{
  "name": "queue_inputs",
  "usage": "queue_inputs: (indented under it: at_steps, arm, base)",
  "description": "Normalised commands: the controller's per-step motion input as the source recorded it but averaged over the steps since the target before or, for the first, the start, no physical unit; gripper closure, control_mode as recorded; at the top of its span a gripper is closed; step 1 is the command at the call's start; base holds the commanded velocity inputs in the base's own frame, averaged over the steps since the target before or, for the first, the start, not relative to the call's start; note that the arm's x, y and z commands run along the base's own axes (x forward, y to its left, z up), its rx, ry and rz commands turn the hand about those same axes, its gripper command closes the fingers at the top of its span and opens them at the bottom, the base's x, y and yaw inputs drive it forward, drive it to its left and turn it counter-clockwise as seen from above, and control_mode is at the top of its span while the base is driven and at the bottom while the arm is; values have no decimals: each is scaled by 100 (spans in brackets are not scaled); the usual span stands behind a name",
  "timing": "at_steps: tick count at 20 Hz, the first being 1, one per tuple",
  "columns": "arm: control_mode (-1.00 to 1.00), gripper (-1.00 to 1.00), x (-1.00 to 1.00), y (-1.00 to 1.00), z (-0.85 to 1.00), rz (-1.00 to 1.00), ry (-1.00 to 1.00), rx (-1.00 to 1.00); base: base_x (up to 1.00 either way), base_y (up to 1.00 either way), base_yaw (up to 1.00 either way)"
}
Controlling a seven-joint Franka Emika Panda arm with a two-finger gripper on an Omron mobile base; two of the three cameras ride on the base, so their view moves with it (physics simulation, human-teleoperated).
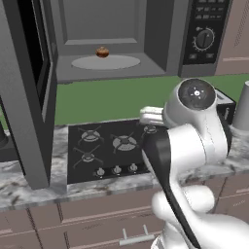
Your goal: Close the microwave door.
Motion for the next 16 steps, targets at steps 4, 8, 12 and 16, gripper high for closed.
queue_inputs:
  at_steps: [4, 8, 12, 16]
  arm:
    - [-100, -100, -98, 11, 74, -24, -12, -10]
    - [-100, -100, -100, 21, 53, -24, -12, -11]
    - [-100, -100, -100, 49, 36, -22, -21, -20]
    - [-100, -100, -96, 73, 29, -17, -31, -28]
  base:
    - [0, 0, 0]
    - [0, 0, 0]
    - [0, 0, 0]
    - [0, 0, 0]
